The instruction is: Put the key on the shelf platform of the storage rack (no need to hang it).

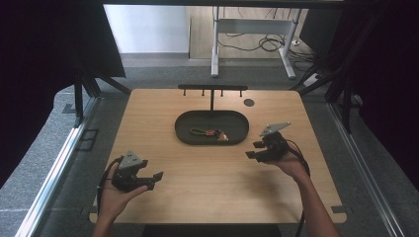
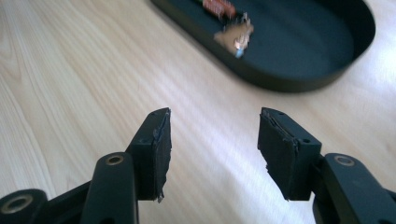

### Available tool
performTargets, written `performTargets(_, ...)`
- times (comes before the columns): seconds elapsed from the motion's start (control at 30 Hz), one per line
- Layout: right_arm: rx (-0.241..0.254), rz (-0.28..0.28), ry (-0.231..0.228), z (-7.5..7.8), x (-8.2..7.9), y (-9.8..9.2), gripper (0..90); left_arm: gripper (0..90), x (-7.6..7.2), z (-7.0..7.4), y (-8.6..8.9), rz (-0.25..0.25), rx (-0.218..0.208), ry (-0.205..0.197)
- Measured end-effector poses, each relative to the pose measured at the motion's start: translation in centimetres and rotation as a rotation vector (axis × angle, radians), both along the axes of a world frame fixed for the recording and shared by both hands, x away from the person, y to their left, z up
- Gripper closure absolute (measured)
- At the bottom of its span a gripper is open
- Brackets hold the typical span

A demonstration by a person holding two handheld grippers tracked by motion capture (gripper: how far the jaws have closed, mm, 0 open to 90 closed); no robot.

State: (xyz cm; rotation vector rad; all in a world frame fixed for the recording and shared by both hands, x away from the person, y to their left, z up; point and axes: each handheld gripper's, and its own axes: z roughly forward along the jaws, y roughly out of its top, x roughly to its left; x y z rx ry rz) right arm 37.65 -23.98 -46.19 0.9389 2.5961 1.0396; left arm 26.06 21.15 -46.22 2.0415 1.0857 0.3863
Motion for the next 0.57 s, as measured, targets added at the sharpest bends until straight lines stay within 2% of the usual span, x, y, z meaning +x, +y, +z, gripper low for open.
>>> performTargets(0.13,0.026,-0.022,0.002,-1.4,-1.7,-1.3,44.4,26.3,0.1,-0.1,-0.1,-0.002,0.004,0.003)
performTargets(0.27,0.048,-0.037,-0.005,-2.1,-2.8,-2.1,44.3,26.3,0.1,-0.2,-0.5,-0.008,0.008,0.006)
performTargets(0.37,0.071,-0.047,-0.019,-2.0,-3.4,-2.4,44.1,26.3,0.1,-0.3,-0.7,-0.012,0.014,0.005)
performTargets(0.43,0.056,-0.043,-0.029,-1.7,-3.8,-2.3,42.4,26.2,0.1,-0.3,-1.0,-0.021,0.019,0.001)
performTargets(0.57,0.076,-0.078,-0.052,-1.5,-4.3,-2.9,39.3,26.3,0.1,-0.4,-1.1,-0.025,0.019,0.0)
